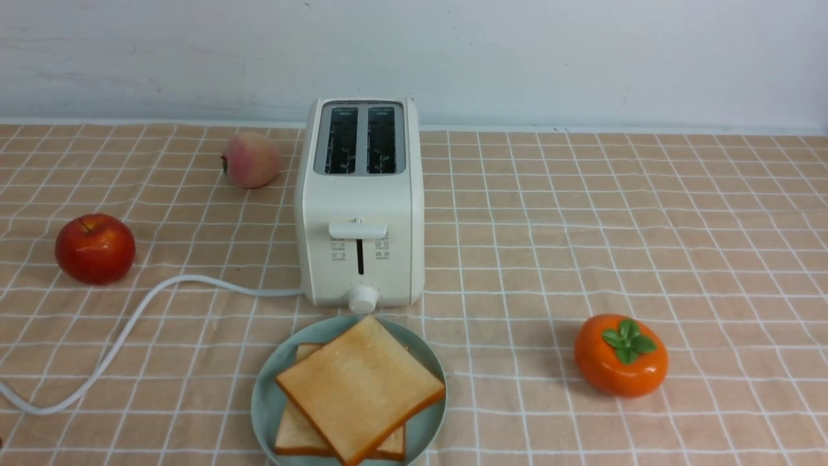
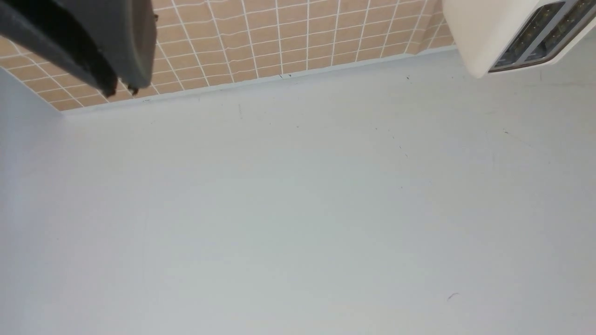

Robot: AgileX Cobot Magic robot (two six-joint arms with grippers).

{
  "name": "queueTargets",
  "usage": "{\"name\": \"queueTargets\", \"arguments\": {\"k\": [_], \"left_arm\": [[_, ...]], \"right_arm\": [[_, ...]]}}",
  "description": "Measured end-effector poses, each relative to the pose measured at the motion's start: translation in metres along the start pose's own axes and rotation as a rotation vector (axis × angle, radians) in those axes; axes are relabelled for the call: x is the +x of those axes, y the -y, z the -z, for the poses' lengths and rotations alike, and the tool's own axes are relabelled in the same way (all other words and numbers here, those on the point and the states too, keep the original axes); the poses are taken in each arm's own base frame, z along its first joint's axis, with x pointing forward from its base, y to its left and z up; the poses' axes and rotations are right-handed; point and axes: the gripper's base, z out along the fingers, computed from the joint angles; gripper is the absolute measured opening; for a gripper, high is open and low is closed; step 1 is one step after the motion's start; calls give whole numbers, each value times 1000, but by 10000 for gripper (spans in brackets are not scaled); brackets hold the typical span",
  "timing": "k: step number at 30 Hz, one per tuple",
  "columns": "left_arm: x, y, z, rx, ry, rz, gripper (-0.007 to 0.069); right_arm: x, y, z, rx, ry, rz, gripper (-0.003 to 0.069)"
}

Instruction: Take toasted bread from bread machine on light coffee tablecloth place on plate.

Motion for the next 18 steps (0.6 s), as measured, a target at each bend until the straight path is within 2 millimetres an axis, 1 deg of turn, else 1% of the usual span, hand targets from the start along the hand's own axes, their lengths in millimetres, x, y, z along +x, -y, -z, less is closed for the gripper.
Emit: {"name": "queueTargets", "arguments": {"k": [2, 3, 4, 5, 8, 18], "left_arm": [[23, -13, -7, -61, -23, 8, 3], [23, -13, -7, -61, -21, 8, 4], [37, -20, -10, -102, -66, 15, 6], [41, -22, -10, -119, -94, 19, 7], [45, -24, -10, -134, -123, 19, 11], [45, -24, -10, -134, -125, 22, 18]], "right_arm": [[0, 0, 0, 0, 0, 0, 45], [0, 0, 0, 0, 0, 0, 46], [0, 0, 0, 0, 1, 0, 48], [0, 0, 0, 0, 1, 0, 50], [0, 0, 0, 0, 1, 0, 55], [0, 0, 0, 0, 1, 0, 64]]}}
